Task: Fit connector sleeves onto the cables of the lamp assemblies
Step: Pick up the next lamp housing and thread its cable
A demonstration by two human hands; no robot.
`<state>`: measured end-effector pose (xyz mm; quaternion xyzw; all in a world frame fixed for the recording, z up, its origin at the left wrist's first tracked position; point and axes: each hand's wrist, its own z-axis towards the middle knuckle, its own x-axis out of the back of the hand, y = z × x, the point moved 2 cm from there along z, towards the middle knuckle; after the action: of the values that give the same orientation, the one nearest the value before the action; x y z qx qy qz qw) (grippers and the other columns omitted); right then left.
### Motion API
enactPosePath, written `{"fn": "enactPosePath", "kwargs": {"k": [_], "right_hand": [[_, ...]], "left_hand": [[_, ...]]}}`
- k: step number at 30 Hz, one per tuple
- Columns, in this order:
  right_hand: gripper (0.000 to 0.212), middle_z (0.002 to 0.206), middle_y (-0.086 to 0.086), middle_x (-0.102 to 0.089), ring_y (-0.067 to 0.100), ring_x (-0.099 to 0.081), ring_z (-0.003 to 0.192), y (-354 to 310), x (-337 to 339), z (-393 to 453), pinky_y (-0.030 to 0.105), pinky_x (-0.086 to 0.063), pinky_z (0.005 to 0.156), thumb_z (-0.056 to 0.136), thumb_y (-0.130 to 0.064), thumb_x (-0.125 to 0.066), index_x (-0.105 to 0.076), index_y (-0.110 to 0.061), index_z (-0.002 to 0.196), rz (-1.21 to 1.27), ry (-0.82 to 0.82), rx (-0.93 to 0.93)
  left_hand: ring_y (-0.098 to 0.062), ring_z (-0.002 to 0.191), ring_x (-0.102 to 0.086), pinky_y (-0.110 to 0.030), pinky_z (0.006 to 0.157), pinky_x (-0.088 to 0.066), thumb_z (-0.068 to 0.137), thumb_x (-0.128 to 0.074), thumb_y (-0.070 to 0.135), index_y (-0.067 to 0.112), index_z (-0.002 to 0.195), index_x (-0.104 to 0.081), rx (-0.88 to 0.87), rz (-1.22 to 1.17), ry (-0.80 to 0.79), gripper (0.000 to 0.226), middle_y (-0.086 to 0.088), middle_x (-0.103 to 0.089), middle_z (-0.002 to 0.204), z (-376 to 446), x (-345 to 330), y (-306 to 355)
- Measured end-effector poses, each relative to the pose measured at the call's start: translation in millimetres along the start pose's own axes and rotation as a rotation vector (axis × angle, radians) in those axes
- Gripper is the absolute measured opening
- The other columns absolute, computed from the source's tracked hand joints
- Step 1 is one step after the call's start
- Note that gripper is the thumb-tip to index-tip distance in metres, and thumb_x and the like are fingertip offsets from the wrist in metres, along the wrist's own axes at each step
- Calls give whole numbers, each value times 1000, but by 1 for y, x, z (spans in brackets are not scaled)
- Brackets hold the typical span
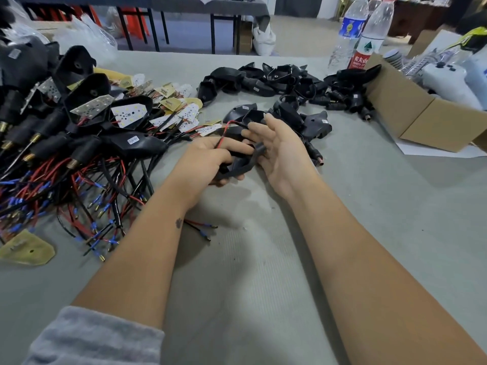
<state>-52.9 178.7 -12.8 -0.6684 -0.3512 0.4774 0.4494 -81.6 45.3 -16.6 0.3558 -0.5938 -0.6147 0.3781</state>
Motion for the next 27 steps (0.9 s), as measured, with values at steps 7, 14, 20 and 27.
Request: {"fn": "enactPosePath", "kwargs": {"k": [7, 14, 20, 27], "right_hand": [[31, 120, 3, -68, 18, -63, 114, -6, 2, -3, 34, -49, 94, 100, -19, -47, -52, -20, 131, 319, -65, 95], [23, 74, 3, -62, 14, -55, 62, -19, 15, -5, 20, -44, 62, 92, 5, -53, -63, -16, 91, 348, 351, 416], [24, 74, -14, -54, -3, -48, 64, -23, 17, -14, 14, -41, 64, 86, 1, -54, -55, -23, 82, -268, 676, 824], [23, 84, 1, -68, 17, -65, 77, -15, 35, 5, 43, -56, 79, 87, -7, -53, -61, -29, 87, -540, 507, 411]], "left_hand": [[-21, 53, -65, -20, 42, -39, 82, -41, -10, 26, 69, -78, -32, 179, -39, 53, -11, -72, 73, -1, -5, -1], [-11, 50, -62, -18, 39, -34, 89, -33, -11, 16, 86, -66, 30, 103, 124, 43, -6, -64, 74, 3, -3, -6], [-18, 59, -54, -17, 42, -33, 90, -32, -9, 17, 82, -65, 5, 168, 101, 43, -12, -60, 74, 1, -10, -4], [-17, 58, -55, -15, 41, -37, 88, -30, -10, 14, 91, -64, 10, 154, 219, 42, -5, -64, 76, 6, -3, -6]]}}
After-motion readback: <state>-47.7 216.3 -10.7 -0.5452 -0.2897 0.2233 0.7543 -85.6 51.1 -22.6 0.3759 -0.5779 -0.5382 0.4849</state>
